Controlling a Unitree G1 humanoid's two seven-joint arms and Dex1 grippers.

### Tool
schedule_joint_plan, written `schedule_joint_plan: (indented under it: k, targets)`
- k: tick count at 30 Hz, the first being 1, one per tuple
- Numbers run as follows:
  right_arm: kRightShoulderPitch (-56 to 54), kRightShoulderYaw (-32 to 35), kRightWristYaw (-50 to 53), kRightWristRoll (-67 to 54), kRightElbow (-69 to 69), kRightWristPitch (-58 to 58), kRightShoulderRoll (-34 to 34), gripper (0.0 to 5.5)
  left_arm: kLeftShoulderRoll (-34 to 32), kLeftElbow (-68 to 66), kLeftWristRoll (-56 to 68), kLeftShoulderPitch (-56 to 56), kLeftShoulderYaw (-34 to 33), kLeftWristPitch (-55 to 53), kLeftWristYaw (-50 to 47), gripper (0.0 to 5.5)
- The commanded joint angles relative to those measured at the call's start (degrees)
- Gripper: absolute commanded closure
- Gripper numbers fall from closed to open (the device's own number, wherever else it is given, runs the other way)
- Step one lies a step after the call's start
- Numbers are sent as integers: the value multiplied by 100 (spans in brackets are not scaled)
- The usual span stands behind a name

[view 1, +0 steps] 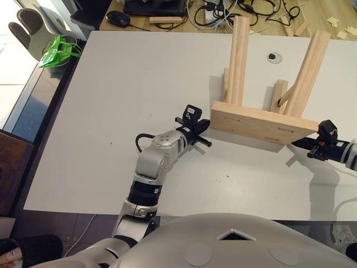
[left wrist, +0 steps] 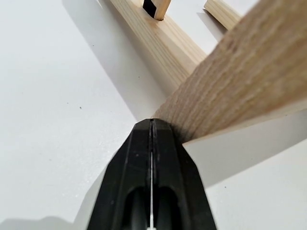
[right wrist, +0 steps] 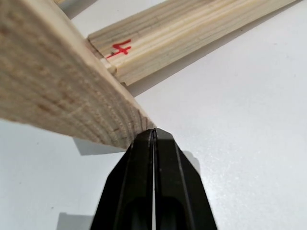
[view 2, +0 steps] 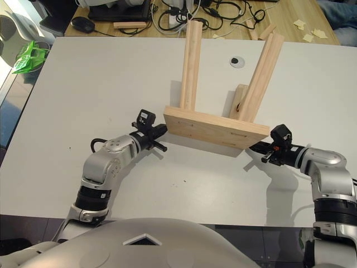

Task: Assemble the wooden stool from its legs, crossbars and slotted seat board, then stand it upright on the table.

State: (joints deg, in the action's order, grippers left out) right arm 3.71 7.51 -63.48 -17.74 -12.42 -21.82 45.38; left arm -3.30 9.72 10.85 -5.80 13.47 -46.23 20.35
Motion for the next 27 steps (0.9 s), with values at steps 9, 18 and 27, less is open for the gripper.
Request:
schedule_joint_plan:
  k: [9, 18, 27]
  targets:
    - [-28, 233, -155, -511, -77, -762, 23, 550, 183, 82, 133, -50, 117, -46, -11, 549]
    - [14, 231, -224, -630, -22, -1047, 69, 550, 131, 15, 123, -135, 93, -22, 31, 549]
    - [25, 241, -271, -666, 61, -1119, 85, 550, 159, 15, 117, -158, 159, -25, 40, 549]
